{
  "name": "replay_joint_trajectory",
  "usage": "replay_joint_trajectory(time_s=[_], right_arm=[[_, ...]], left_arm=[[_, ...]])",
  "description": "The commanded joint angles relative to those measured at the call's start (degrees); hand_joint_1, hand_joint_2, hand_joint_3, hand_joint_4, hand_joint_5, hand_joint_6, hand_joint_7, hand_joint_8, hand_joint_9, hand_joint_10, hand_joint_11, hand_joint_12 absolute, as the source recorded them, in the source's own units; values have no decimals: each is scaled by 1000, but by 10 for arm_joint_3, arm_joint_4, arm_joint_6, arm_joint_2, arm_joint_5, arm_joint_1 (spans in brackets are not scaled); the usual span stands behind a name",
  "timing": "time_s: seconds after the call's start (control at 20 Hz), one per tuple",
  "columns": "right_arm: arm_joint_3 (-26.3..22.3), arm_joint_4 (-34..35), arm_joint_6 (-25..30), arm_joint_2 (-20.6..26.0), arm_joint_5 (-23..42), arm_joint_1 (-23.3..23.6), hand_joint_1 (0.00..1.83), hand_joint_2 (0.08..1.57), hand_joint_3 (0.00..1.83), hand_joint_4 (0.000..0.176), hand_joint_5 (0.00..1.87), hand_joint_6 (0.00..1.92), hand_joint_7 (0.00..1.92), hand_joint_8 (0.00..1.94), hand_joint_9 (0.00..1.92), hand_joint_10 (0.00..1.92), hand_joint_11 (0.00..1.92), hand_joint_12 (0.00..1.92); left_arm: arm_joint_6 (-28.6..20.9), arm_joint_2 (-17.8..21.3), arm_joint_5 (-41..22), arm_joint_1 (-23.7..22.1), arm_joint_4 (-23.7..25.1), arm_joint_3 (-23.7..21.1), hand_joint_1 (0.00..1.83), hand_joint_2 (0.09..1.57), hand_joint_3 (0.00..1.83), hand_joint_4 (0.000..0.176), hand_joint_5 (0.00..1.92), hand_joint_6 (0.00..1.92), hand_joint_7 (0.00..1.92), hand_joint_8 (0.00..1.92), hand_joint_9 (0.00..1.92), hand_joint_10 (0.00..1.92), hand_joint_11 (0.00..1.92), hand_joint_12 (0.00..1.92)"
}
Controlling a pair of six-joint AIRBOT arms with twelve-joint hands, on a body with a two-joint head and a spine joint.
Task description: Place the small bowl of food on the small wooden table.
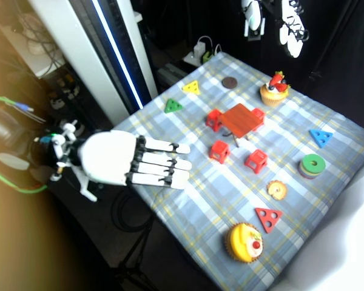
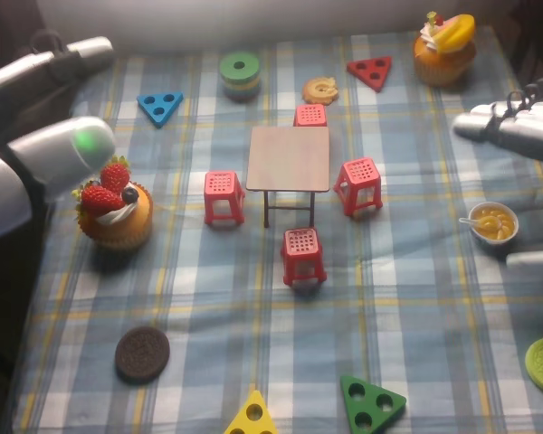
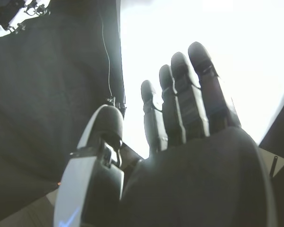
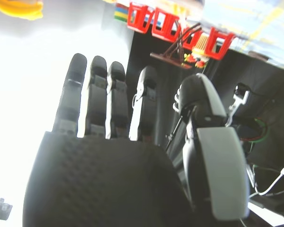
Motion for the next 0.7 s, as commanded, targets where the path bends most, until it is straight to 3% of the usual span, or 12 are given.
replay_joint_trajectory(time_s=[0.0, 0.2, 0.25, 0.35, 0.5, 0.65], right_arm=[[3, 9, 5, 0, 63, 6, 756, 910, 2, 44, 100, 0, 256, 0, 281, 2, 89, 744], [3, 5, 8, 0, 61, 6, 724, 902, 0, 46, 108, 0, 269, 2, 303, 5, 50, 888], [4, 4, 8, 0, 59, 6, 752, 910, 3, 32, 113, 2, 284, 7, 321, 11, 63, 900], [10, 4, 8, -5, 42, 11, 731, 936, 2, 21, 135, 2, 347, 7, 408, 21, 124, 962], [39, -22, 30, -25, -9, 38, 839, 930, 0, 0, 339, 6, 551, 6, 591, 13, 274, 868], [53, -43, 38, -34, -41, 57, 889, 915, 0, 0, 527, 0, 698, 1, 717, 8, 496, 605]], left_arm=[[-4, 0, -66, -5, 4, 2, 119, 1190, 13, 151, 251, 3, 160, 1, 85, 1, 0, 0], [-4, -1, -65, -5, 4, 2, 109, 1192, 6, 155, 249, 2, 170, 5, 76, 5, 0, 0], [-4, -2, -64, -5, 4, 3, 114, 1184, 1, 154, 266, 6, 189, 9, 103, 12, 0, 0], [-4, -3, -63, -5, 4, 3, 128, 1188, 3, 143, 269, 5, 176, 1, 88, 3, 0, 0], [-5, -3, -58, -5, 3, 4, 105, 1192, 3, 147, 267, 3, 164, 0, 94, 4, 0, 0], [-6, -3, -56, -5, 3, 4, 72, 1197, 3, 154, 266, 1, 155, 0, 102, 4, 0, 0]])
